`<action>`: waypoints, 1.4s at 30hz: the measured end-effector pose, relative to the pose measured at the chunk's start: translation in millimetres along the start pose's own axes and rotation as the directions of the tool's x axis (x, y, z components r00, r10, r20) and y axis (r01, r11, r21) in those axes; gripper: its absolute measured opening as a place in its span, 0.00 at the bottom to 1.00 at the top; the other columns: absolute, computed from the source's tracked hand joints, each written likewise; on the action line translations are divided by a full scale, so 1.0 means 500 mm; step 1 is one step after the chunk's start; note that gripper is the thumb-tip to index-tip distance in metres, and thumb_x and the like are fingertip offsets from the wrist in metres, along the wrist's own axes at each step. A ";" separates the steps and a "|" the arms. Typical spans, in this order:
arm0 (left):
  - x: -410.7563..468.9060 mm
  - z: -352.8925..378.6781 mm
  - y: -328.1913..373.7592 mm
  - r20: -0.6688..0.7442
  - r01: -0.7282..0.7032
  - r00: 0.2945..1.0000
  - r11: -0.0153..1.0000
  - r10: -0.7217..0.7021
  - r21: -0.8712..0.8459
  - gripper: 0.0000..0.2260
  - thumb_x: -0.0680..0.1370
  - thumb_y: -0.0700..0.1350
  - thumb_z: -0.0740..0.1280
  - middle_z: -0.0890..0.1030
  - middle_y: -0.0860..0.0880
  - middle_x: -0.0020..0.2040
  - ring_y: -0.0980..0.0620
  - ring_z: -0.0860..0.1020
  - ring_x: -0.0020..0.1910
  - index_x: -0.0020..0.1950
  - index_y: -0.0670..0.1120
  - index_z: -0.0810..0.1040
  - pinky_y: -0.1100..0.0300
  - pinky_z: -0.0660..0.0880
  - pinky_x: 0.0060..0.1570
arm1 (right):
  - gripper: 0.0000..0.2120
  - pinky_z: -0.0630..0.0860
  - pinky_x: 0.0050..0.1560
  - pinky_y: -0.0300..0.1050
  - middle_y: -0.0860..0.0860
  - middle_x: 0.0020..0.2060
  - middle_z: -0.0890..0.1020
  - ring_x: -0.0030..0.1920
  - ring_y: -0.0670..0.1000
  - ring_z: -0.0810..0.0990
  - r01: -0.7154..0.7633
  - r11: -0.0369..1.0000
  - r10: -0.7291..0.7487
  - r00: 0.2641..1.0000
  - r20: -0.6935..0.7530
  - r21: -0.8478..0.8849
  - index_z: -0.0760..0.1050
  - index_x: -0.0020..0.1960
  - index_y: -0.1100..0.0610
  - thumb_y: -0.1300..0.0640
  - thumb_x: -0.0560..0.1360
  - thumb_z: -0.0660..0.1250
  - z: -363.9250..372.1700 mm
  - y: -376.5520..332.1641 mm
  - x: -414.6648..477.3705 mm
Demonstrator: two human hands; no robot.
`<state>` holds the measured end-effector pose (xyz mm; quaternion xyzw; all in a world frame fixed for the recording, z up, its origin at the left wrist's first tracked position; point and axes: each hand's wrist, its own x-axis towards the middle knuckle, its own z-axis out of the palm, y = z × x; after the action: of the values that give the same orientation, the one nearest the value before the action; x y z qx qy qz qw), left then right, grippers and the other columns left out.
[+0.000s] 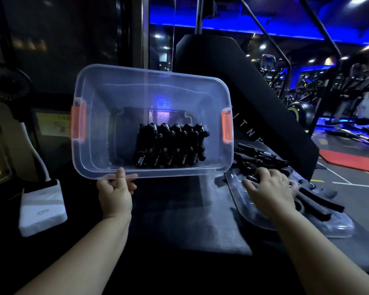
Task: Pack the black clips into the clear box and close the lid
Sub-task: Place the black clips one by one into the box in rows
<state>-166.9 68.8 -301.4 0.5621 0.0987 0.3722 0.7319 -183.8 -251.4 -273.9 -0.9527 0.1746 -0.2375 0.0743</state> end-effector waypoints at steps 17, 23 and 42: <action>0.004 0.001 -0.003 -0.017 -0.025 1.000 1.000 0.025 -0.006 0.09 0.82 0.48 0.59 0.82 0.50 0.37 0.59 0.72 0.23 0.43 0.50 0.64 0.69 0.70 0.25 | 0.27 0.56 0.64 0.54 0.52 0.65 0.73 0.66 0.55 0.70 -0.045 0.999 0.045 0.999 0.023 -0.021 0.64 0.71 0.49 0.42 0.75 0.61 0.016 0.028 -0.018; 0.005 0.002 -0.004 -0.014 -0.015 1.000 1.000 0.015 -0.010 0.09 0.81 0.48 0.60 0.82 0.49 0.37 0.59 0.72 0.23 0.43 0.50 0.64 0.67 0.70 0.26 | 0.30 0.56 0.66 0.52 0.47 0.68 0.72 0.69 0.50 0.68 0.078 0.994 -0.081 0.996 0.043 0.074 0.63 0.72 0.48 0.41 0.74 0.66 0.021 0.021 -0.003; 0.005 -0.002 -0.005 0.005 -0.020 1.000 1.000 0.020 -0.023 0.08 0.82 0.48 0.59 0.83 0.52 0.34 0.59 0.73 0.23 0.45 0.49 0.64 0.69 0.70 0.26 | 0.51 0.45 0.74 0.54 0.34 0.68 0.66 0.71 0.39 0.57 0.428 0.853 -0.519 0.752 0.406 0.298 0.63 0.69 0.33 0.15 0.49 0.53 -0.024 -0.004 -0.003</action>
<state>-164.4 71.0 -303.3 0.5558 0.0869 0.3792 0.7347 -190.2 -249.7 -263.7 -0.9825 -0.1197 -0.0244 0.1404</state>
